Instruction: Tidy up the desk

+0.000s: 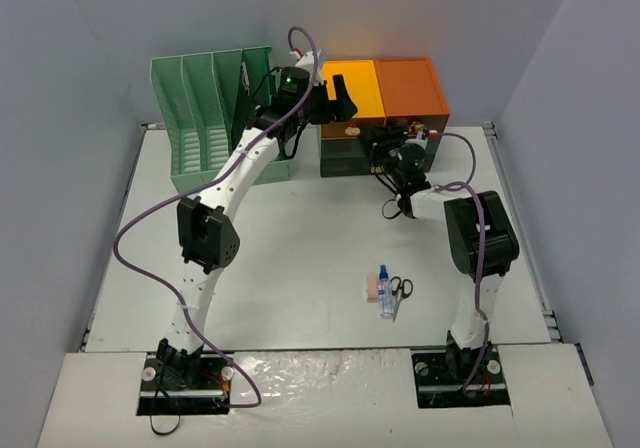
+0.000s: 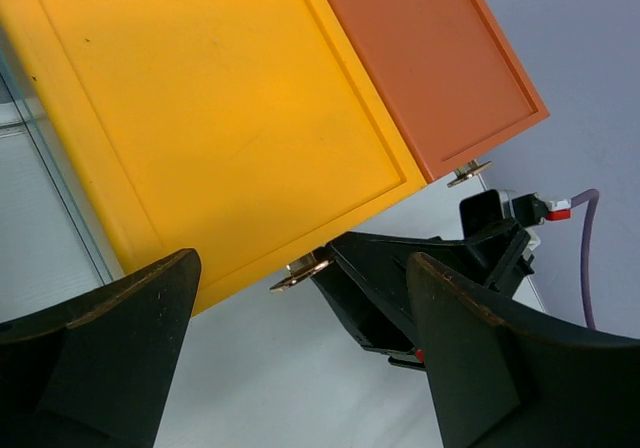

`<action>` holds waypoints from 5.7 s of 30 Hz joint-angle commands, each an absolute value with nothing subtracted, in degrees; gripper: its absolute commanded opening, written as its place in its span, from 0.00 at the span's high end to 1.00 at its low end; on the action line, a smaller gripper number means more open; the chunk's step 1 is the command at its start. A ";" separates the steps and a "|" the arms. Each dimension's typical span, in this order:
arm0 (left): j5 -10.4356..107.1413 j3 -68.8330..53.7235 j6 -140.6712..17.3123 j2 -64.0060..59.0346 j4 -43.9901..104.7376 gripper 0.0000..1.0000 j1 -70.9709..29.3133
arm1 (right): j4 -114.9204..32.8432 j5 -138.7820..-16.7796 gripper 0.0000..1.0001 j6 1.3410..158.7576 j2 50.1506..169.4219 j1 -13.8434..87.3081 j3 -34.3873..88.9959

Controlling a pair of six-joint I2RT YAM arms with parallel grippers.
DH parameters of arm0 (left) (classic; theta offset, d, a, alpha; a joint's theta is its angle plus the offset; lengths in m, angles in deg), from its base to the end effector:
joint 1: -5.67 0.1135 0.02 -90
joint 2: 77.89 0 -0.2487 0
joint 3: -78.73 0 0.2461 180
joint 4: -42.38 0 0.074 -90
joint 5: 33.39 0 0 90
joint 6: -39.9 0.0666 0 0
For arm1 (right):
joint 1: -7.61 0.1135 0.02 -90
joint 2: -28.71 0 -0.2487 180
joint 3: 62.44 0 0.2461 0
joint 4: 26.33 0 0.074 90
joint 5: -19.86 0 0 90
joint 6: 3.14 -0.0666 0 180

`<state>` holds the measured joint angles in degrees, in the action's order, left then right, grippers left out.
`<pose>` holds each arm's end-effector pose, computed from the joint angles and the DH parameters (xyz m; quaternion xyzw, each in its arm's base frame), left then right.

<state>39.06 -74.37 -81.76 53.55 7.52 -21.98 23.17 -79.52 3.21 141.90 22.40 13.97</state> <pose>0.4754 -0.2717 0.3594 0.0676 0.7774 -0.4076 0.4743 0.4336 0.1257 0.2255 0.2992 0.5494 0.6228 0.4698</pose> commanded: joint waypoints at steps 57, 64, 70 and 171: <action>38.60 -72.85 -79.63 44.10 1.72 0.18 -17.88 | 24.61 -77.69 1.00 1.43 132.63 25.09 13.49; 38.84 -71.89 -78.85 43.39 1.29 0.18 -17.79 | 12.52 -76.73 1.00 6.20 117.89 27.65 3.25; 38.60 -72.14 -79.54 43.22 1.37 0.18 -17.62 | 4.27 -77.33 1.00 7.54 112.63 28.17 1.18; 51.69 -43.64 -68.33 9.56 -9.61 0.18 -17.62 | -75.07 -49.06 0.63 31.25 115.10 61.83 1.47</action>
